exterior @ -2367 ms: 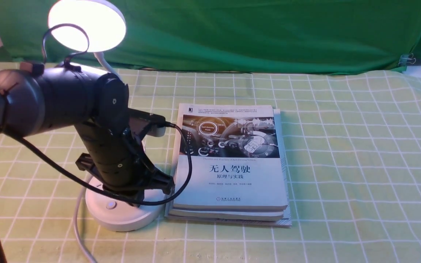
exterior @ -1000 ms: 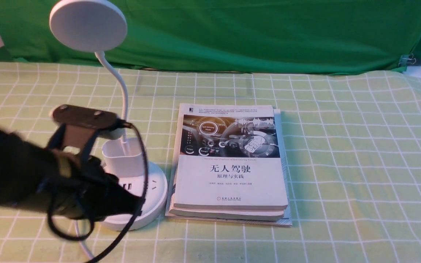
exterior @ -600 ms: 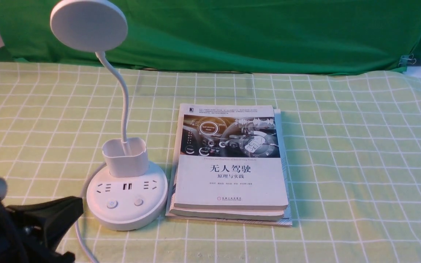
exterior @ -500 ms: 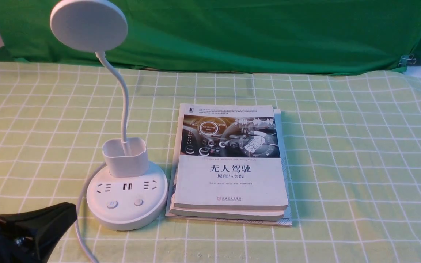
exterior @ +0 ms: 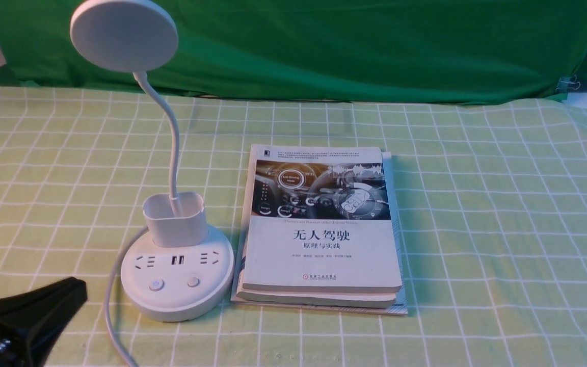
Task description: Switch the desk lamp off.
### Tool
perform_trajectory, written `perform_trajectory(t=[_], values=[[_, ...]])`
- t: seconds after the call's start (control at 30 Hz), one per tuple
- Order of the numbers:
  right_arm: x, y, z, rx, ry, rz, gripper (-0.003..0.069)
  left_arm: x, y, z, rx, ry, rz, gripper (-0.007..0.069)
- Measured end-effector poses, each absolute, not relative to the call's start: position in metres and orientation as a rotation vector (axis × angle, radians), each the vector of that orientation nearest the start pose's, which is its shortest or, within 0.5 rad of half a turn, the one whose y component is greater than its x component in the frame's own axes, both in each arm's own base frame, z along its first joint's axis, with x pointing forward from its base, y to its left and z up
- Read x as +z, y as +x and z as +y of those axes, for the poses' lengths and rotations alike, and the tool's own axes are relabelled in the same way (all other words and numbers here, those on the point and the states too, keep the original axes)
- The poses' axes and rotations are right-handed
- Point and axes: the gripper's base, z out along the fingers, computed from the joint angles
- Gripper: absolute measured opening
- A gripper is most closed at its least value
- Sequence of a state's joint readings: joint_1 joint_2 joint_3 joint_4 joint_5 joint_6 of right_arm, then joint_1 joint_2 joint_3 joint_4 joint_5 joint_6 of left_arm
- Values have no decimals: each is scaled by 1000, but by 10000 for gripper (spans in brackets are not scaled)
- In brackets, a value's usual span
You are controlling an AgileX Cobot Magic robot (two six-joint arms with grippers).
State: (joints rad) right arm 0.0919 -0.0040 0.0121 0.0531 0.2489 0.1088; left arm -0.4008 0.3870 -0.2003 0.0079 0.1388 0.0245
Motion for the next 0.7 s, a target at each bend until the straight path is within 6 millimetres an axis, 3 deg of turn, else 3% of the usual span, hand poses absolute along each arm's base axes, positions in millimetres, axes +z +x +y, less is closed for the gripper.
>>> perform_trajectory(t=[0.17,0.3,0.33,0.43,0.7], values=[[187,55,6,196,50,1745,239,244,67,-13,-86,205,1609,1],[187,55,6,195,49,1745,239,227,59,-2,8,62,1578,1],[187,55,6,196,50,1745,239,215,57,0,22,13,1591,1],[187,55,6,195,49,1745,239,200,57,0,9,-23,1630,1],[187,55,6,197,51,1744,239,190,56,-1,-43,-59,1718,1]])
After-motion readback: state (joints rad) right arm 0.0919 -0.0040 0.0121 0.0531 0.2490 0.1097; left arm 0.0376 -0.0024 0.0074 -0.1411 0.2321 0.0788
